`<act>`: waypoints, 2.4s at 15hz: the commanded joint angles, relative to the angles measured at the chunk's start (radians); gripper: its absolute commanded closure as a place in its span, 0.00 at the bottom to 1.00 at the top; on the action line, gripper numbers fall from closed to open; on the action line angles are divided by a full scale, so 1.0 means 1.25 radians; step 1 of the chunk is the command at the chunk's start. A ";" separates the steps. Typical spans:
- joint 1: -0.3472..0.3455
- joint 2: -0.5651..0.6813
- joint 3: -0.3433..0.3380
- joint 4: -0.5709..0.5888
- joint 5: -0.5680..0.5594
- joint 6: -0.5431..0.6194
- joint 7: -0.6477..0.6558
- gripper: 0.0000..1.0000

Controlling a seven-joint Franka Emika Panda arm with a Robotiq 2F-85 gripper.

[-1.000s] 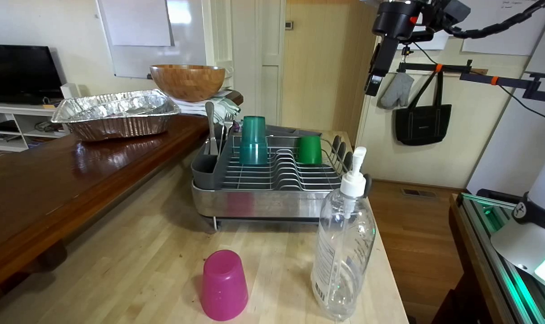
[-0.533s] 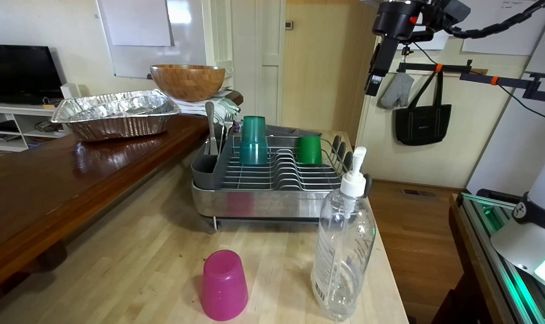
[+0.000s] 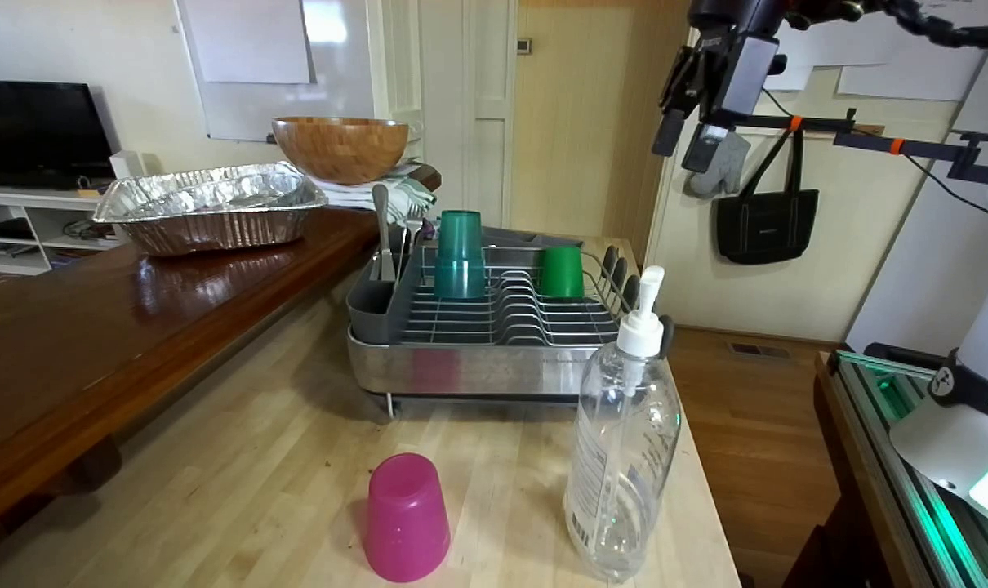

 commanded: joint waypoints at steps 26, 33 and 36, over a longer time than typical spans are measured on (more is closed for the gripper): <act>0.160 0.351 0.095 0.216 -0.004 -0.002 -0.720 0.00; 0.137 0.425 0.140 0.259 -0.094 -0.013 -0.747 0.00; 0.129 0.431 0.147 0.267 -0.133 -0.035 -0.750 0.00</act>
